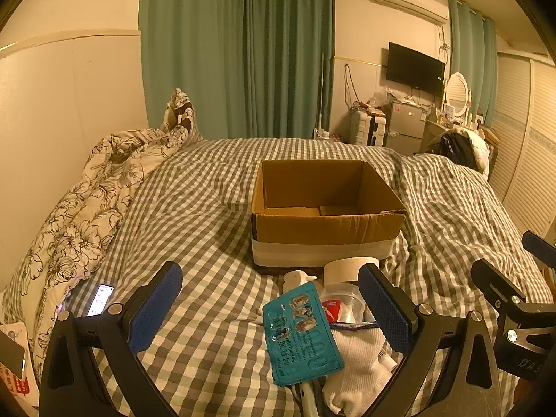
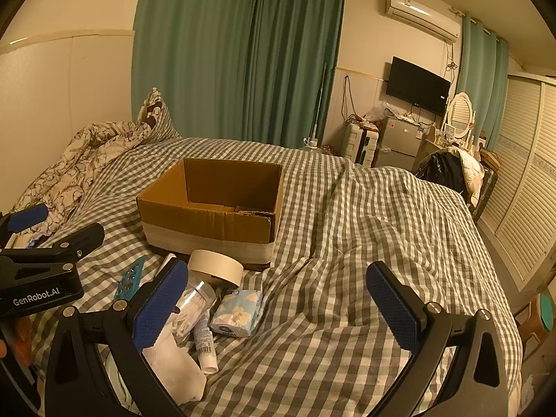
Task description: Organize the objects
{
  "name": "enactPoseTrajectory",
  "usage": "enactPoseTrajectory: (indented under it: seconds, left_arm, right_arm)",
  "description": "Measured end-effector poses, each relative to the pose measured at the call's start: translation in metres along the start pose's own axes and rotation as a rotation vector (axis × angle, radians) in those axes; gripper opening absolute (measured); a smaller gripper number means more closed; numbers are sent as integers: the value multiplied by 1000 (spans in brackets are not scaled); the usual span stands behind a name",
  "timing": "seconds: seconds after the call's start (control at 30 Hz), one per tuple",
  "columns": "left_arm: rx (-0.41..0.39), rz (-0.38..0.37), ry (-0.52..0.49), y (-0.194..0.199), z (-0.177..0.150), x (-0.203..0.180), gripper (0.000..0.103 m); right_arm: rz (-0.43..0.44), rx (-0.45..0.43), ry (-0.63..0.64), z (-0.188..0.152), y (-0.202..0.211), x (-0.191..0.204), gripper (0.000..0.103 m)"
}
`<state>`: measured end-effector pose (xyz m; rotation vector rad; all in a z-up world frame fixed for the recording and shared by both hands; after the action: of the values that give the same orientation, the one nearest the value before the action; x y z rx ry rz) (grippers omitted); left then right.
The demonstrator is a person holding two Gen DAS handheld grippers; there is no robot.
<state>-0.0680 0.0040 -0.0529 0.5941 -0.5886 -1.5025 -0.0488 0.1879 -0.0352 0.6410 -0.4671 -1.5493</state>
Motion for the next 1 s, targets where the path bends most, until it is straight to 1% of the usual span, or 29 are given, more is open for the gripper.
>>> enactPoseTrajectory:
  seconds: [1.0]
  left_arm:
    - [21,-10,-9,-8,-5,-3,103]
  right_arm:
    - [0,4,0,-2,-1,0,103]
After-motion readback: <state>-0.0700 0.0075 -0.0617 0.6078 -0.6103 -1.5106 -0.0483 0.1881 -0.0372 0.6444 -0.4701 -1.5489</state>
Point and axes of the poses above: each gripper's, at about its wrist camera, not at the fingertips, and y roughly against the way its jaws point, x to its left, z to its top, the point moved 8 cm from there along -y, roughly the way its jaws point, and after that the axes turned 9 degrees about x, right-handed, at the moved point
